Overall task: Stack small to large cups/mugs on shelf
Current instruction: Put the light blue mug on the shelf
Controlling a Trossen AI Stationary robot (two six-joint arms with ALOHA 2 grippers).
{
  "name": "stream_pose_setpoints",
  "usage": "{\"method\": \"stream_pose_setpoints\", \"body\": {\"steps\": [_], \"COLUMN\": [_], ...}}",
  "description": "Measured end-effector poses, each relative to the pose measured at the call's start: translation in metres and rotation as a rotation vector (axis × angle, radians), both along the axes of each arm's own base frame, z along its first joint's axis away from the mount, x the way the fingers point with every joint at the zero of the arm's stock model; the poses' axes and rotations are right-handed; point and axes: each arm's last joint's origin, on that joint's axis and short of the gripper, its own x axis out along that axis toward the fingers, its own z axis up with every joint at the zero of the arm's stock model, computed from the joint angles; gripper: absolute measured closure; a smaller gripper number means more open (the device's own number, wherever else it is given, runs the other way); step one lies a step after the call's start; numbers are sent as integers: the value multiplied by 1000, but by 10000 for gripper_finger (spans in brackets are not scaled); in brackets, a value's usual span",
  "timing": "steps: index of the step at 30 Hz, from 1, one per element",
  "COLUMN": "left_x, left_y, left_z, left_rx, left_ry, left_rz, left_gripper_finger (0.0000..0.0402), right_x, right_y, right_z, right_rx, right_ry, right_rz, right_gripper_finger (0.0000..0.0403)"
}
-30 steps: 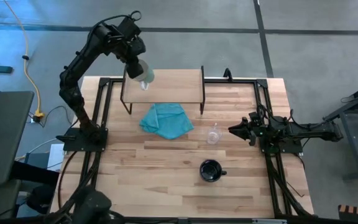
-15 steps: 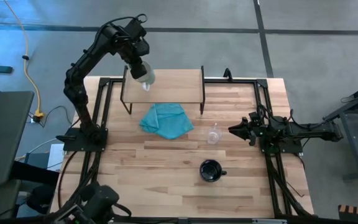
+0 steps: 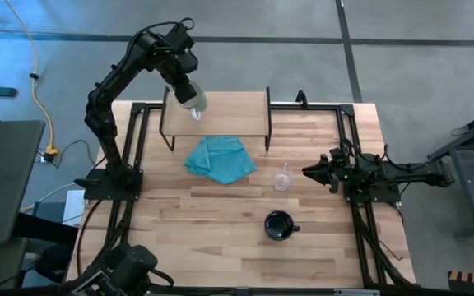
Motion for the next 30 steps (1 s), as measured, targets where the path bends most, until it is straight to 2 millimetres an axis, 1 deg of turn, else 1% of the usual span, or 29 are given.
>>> {"method": "stream_pose_setpoints", "body": {"steps": [4,8,11,14,21,30], "left_x": [1,3,2,-3,-15,-19], "left_y": [-3,-13,-14,-18,-33,-38], "left_z": [2,9,10,7,-13,-12], "left_rx": [12,56,58,54,-21,-14], "left_ry": [7,34,30,50,118,115], "left_rz": [-20,-89,-90,-80,-83,-86], "left_gripper_finger": [396,396,396,396,396,396], "right_x": [0,0,0,0,0,0], "right_y": [0,1,1,1,1,1], "right_z": [0,0,0,0,0,-1], "right_rx": [1,1,-6,-4,0,-6], "right_ry": [2,4,4,5,5,6], "right_rz": [14,27,27,29,32,35], "right_gripper_finger": [302,302,302,302,302,302]}}
